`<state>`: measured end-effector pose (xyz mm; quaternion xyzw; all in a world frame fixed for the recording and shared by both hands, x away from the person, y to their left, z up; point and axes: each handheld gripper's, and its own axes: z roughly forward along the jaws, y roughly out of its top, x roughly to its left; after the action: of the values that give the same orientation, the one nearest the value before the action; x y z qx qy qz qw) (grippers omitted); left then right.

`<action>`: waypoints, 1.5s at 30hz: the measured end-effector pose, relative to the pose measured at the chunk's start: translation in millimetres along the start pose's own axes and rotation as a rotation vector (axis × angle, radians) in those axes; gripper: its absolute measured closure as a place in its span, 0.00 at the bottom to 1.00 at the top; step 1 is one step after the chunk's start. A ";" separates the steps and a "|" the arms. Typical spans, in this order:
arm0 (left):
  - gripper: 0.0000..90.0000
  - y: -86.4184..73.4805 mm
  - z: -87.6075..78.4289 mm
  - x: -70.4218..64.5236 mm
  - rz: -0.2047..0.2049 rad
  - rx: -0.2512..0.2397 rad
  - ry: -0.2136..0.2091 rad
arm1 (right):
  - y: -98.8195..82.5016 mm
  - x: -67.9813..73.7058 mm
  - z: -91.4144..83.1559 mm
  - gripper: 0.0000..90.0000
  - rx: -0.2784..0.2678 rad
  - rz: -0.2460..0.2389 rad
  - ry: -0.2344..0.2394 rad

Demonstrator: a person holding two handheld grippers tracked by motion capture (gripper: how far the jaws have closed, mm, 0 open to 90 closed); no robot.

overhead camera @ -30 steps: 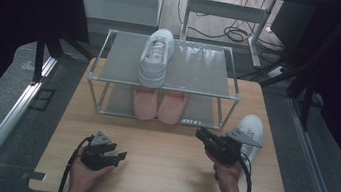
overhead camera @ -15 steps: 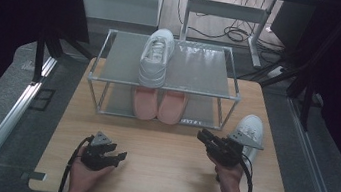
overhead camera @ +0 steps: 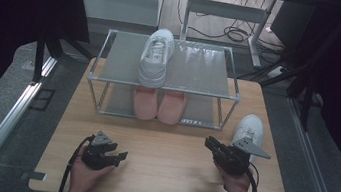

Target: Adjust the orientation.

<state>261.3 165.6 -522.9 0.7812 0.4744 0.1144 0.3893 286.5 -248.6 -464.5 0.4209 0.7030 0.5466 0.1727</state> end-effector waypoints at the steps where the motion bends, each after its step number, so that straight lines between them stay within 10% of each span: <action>1: 0.51 0.0 0.0 0.0 0.000 0.000 0.000 | 0.0 0.0 0.0 0.88 0.000 0.000 0.000; 45: 0.50 0.9 1.3 0.7 0.002 0.007 -0.003 | -35.7 -5.8 -32.8 0.99 0.127 -0.075 -0.244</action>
<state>262.9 165.3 -523.3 0.7831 0.4736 0.1119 0.3873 252.4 -275.3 -487.2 0.4679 0.7250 0.4391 0.2503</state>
